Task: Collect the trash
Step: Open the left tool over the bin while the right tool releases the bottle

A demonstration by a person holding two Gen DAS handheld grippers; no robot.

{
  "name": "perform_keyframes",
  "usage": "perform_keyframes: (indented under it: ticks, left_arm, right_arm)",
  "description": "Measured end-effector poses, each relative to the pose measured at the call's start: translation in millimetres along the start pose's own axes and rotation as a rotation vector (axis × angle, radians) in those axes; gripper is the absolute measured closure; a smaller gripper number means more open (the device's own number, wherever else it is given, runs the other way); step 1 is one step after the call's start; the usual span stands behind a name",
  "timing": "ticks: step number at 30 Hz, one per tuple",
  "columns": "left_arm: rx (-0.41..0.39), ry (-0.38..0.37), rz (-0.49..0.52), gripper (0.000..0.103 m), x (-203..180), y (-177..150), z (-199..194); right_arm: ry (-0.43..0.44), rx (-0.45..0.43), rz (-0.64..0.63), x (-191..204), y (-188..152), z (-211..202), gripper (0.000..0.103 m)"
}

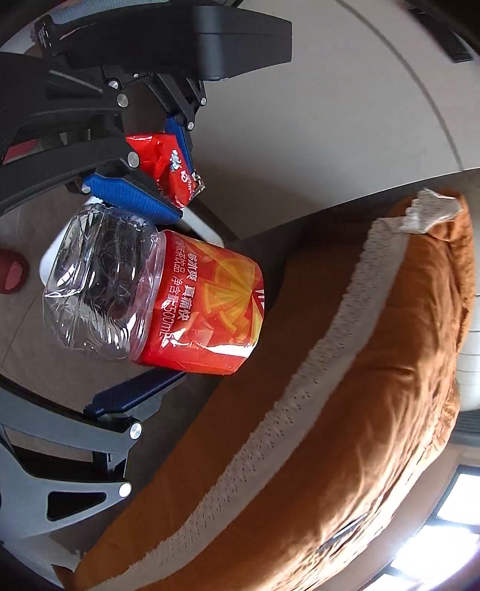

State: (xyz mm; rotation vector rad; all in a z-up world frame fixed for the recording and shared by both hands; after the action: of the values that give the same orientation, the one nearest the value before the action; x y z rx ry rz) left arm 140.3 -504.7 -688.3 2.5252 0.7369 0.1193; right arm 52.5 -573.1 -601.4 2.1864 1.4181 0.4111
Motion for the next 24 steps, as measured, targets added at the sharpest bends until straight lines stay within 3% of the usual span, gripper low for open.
perform_keyframes:
  ticks: [2,3,4,5,6,7,14,24]
  left_arm:
    - [0.007,-0.011,0.005,0.047,-0.1,-6.3,17.6]
    - [0.012,-0.023,0.003,0.033,0.5,-8.9,24.5]
    - [0.011,-0.029,0.002,0.010,1.3,-10.0,27.7]
    - [-0.008,-0.015,-0.004,0.004,3.0,-11.9,30.8]
    - [-0.026,-0.012,-0.011,0.005,5.1,-13.0,33.0]
    - [-0.015,-0.025,-0.010,0.005,6.4,-14.4,38.0]
    - [-0.027,-0.001,-0.036,0.005,19.3,-25.4,53.7]
    - [-0.052,0.003,-0.081,0.005,31.1,-15.9,20.8]
  right_arm:
    - [0.015,0.017,-0.012,-0.1,-8.0,15.8,0.024]
    - [0.019,0.022,-0.017,0.2,-10.9,22.1,0.023]
    - [0.033,0.035,-0.032,2.2,-15.6,31.1,0.023]
    - [0.039,0.042,-0.045,3.2,-17.0,37.1,0.021]
    - [0.042,0.046,-0.057,5.1,-20.3,42.8,0.017]
    - [0.052,0.050,-0.058,6.4,-22.6,47.2,0.003]
    - [0.041,0.054,-0.050,0.8,-27.4,61.4,0.004]
    - [0.011,0.017,-0.019,-0.4,-1.2,38.1,0.004]
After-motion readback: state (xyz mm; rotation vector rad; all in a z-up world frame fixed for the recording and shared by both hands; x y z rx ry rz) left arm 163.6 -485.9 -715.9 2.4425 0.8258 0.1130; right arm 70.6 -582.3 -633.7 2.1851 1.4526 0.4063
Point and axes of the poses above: each gripper's, at about its wrist camera, not at the fingertips, and z roughly the way its jaws point, x to its left, y to its top, the point moved 1 cm from there along z, roughly the way its jaws point, and after that the axes turned 5 degrees about -x, right-handed, at the moved point
